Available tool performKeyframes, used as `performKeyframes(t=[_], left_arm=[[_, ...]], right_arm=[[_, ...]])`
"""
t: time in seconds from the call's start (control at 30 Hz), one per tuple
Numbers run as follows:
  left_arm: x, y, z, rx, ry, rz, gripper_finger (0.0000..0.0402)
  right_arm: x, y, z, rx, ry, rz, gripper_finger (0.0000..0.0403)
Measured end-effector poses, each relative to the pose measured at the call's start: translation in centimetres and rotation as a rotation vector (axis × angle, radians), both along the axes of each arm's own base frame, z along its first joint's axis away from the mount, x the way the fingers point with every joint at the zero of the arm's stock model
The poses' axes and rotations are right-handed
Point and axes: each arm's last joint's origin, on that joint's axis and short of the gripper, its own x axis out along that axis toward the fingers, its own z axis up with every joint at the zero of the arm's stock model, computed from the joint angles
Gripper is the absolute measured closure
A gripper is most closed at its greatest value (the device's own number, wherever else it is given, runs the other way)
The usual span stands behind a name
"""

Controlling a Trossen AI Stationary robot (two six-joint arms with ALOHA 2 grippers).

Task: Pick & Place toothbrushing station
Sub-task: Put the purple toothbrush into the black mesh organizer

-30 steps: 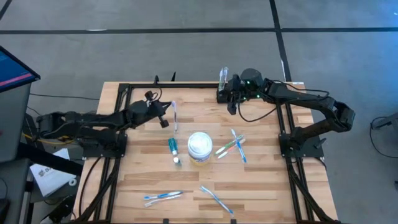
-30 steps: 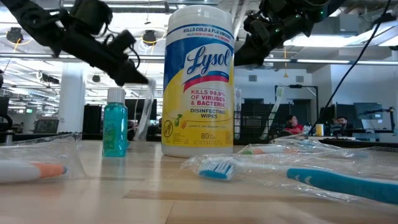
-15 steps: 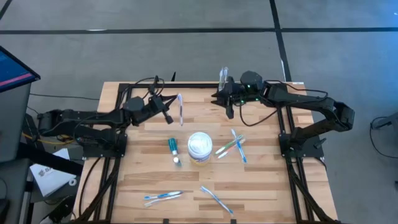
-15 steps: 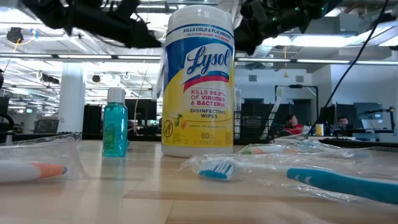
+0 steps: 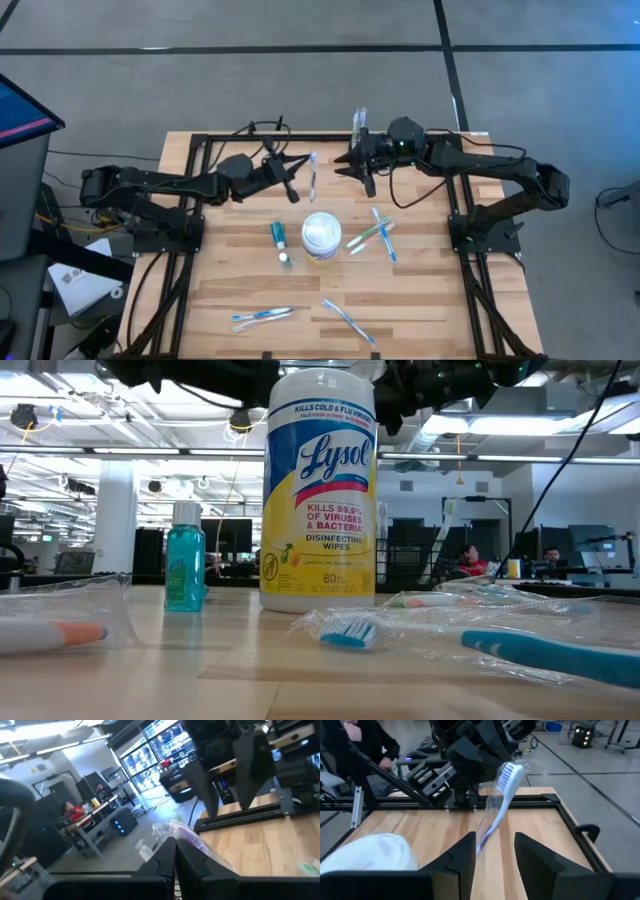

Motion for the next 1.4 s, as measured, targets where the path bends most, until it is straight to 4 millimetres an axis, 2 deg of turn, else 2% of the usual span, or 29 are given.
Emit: performKeyframes(t=[0.13,0.33,0.7,0.97,1.4], left_arm=[[1.5,-0.4,0.7,0.032,-0.009,-0.02,0.0401],[2.3,-0.5,1.2,0.04,-0.035,-0.028,0.0401],[2.4,-0.9,1.6,0.047,-0.076,-0.067,0.0401],[2.4,-1.0,1.7,0.051,-0.088,-0.084,0.0401],[2.4,-1.0,1.7,0.05,-0.085,-0.084,0.0401]], right_arm=[[0.1,0.3,0.1,0.006,-0.015,0.031,0.0276],[0.1,0.2,0.2,0.019,-0.019,0.028,0.0276],[0.7,0.3,0.6,0.031,-0.093,0.031,0.0276],[2.7,-0.2,-1.2,0.078,-0.104,0.052,0.0276],[2.5,-0.7,-0.5,0.072,-0.171,0.064,0.0282]])
